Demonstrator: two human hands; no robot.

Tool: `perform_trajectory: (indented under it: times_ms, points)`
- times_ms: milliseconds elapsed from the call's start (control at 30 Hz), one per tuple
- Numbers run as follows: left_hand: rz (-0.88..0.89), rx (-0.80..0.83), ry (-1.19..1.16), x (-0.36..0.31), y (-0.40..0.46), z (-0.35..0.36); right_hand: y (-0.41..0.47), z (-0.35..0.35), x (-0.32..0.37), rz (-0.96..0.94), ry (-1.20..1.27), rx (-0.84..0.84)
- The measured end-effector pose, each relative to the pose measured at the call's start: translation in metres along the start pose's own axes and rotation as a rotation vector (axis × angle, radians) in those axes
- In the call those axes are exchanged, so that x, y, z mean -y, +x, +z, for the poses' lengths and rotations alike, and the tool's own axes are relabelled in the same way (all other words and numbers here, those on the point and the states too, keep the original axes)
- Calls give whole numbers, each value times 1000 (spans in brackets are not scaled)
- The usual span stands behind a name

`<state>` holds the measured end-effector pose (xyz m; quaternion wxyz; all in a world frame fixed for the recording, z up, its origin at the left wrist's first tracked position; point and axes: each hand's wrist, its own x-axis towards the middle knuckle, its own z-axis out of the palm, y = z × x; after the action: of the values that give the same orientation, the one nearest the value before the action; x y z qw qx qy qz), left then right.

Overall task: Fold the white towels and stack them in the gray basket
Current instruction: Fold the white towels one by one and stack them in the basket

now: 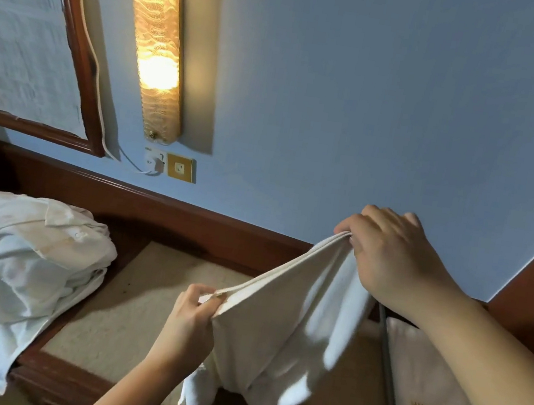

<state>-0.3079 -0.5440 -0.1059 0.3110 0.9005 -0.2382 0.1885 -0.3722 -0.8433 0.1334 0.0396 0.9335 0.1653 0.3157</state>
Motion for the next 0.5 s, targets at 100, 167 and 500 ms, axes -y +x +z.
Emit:
perform_trajectory:
  times_ms: [100,167,500]
  points:
    - [-15,102,34,0,-7,3,8,-2,15,-70,34,-27]
    - [-41,99,45,-2,-13,2,10,-2,22,-108,41,-21]
    - [-142,-284,12,17,-10,-43,-2,12,20,-185,91,-52]
